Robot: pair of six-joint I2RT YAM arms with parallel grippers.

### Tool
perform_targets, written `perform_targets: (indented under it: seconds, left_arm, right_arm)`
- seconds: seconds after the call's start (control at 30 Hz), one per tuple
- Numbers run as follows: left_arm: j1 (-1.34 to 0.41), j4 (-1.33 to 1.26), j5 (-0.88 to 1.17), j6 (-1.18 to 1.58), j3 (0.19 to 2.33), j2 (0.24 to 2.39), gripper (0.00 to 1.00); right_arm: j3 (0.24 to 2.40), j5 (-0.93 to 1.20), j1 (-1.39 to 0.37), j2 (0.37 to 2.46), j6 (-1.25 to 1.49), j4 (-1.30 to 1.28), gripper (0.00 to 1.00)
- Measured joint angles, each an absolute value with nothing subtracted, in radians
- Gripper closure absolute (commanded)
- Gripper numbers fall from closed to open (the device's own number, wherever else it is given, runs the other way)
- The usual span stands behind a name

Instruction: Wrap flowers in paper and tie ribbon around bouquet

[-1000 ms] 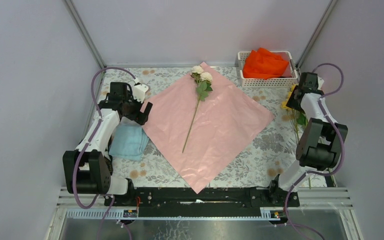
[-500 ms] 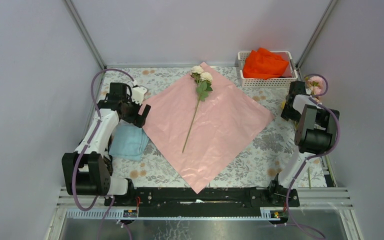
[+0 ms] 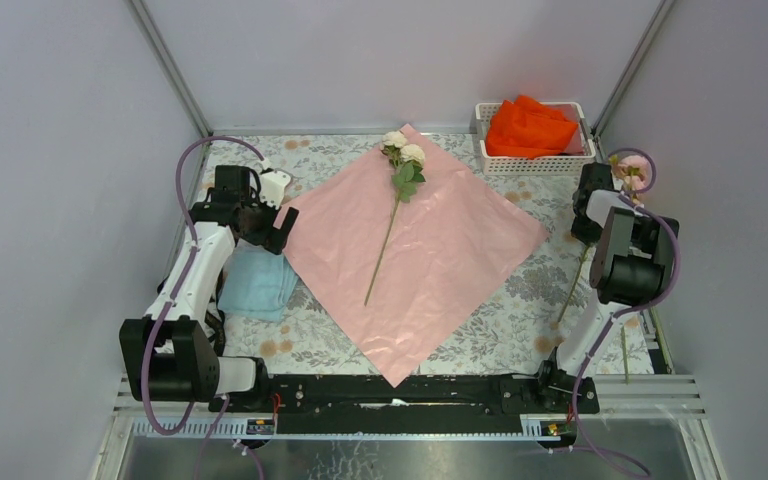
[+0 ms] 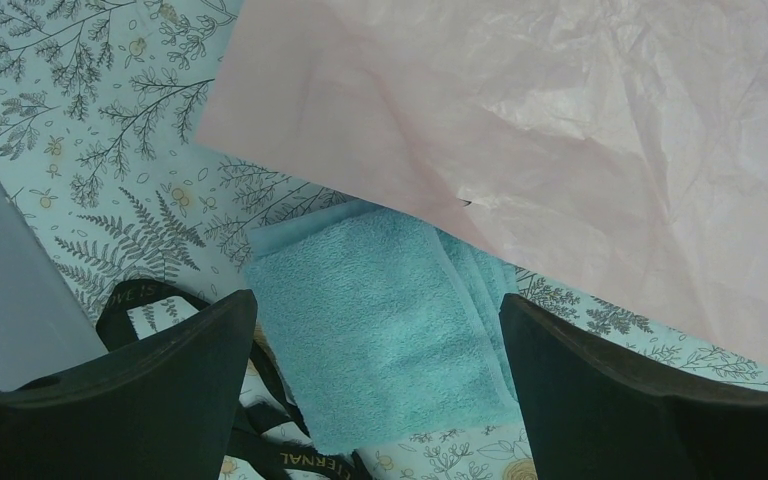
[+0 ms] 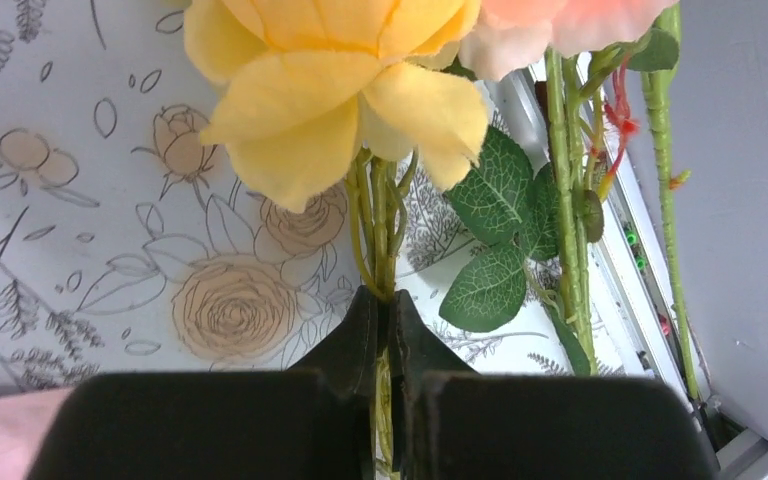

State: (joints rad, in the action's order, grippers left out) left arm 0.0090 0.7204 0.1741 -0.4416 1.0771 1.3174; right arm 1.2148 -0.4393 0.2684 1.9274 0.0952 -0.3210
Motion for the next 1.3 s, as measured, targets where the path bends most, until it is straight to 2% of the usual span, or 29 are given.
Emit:
perform_targets:
  seconds: [0.17,0.43,0.67,0.8,0.97,1.1,1.13,1.2,1.3]
  left_arm:
    - [0.009,0.721,0.175,-0.443,1.077,1.317,0.01]
    - [0.009,0.721,0.175,-0.444,1.077,1.310,0.01]
    - [0.009,0.720,0.176,-0.443,1.074,1.309,0.01]
    - [0.009,0.720,0.177,-0.443,1.062,1.303,0.01]
    - [0.009,0.717,0.180,-0.443,1.035,1.284,0.01]
    - [0.009,0.712,0.185,-0.443,1.010,1.280,0.01]
    - [0.009,0.712,0.185,-0.443,1.005,1.280,0.01]
    - [0.009,0.712,0.187,-0.443,0.999,1.280,0.01]
    - [0.009,0.710,0.191,-0.443,0.997,1.283,0.01]
  right_arm:
    - [1.215,-0.369,0.268,1.836,0.099,-0.370,1.00]
    - [1.305,-0.215,0.226,1.467,0.157,-0.402,1.00]
    - [1.271,-0.044,-0.044,1.268,0.324,-0.216,1.00]
    - [1.199,0.084,-0.246,1.345,0.469,-0.057,1.00]
    - [1.287,0.117,-0.471,1.663,0.559,-0.007,1.00]
    - [1.299,0.109,-0.568,1.831,0.607,0.012,1.00]
    - [1.308,0.102,-0.580,1.866,0.612,0.008,0.97]
    - [1.342,0.089,-0.593,1.934,0.619,0.001,0.59]
    - [1.377,0.062,-0.590,1.985,0.622,-0.028,0.25]
